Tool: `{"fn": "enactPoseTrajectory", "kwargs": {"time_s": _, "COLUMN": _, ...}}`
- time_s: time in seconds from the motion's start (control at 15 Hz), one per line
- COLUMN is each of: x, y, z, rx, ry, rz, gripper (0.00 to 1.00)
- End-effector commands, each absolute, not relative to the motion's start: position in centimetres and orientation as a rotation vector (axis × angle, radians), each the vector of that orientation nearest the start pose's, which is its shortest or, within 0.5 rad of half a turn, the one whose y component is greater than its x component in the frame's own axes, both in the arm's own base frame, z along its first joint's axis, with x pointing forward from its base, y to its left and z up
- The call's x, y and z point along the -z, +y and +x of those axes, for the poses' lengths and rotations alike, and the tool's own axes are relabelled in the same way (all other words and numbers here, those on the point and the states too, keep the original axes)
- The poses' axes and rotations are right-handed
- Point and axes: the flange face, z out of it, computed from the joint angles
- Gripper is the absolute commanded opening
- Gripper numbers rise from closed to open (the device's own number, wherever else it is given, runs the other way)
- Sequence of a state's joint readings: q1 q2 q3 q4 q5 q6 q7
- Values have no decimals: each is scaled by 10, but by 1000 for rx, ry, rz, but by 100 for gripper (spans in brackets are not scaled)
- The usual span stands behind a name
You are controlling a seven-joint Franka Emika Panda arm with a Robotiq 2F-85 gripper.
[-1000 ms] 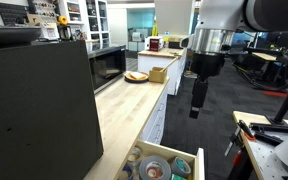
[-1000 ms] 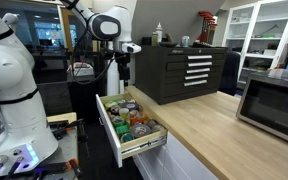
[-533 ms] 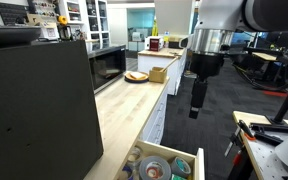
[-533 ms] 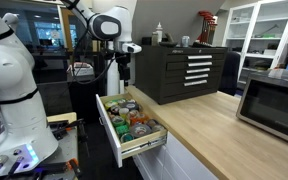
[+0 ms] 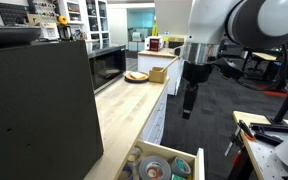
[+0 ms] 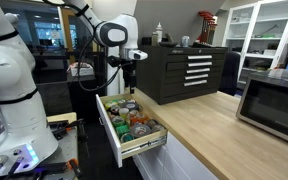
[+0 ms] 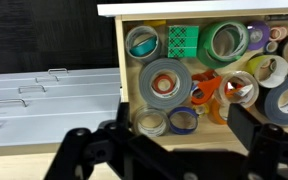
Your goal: Remove the green tape from the drawer and put it on the counter
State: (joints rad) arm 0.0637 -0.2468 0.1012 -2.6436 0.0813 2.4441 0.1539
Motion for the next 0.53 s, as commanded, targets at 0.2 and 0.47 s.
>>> {"fn": "enactPoseTrajectory", "kwargs": {"time_s": 0.2, "x": -303, "y": 36, "z": 443, "rx": 89, "ry": -31, "rz": -3132, "gripper": 100}}
{"fn": "enactPoseTrajectory", "kwargs": {"time_s": 0.47, "x": -283, "y": 37, "z": 453, "rx": 126, "ry": -119, "rz": -3116, "gripper": 100}}
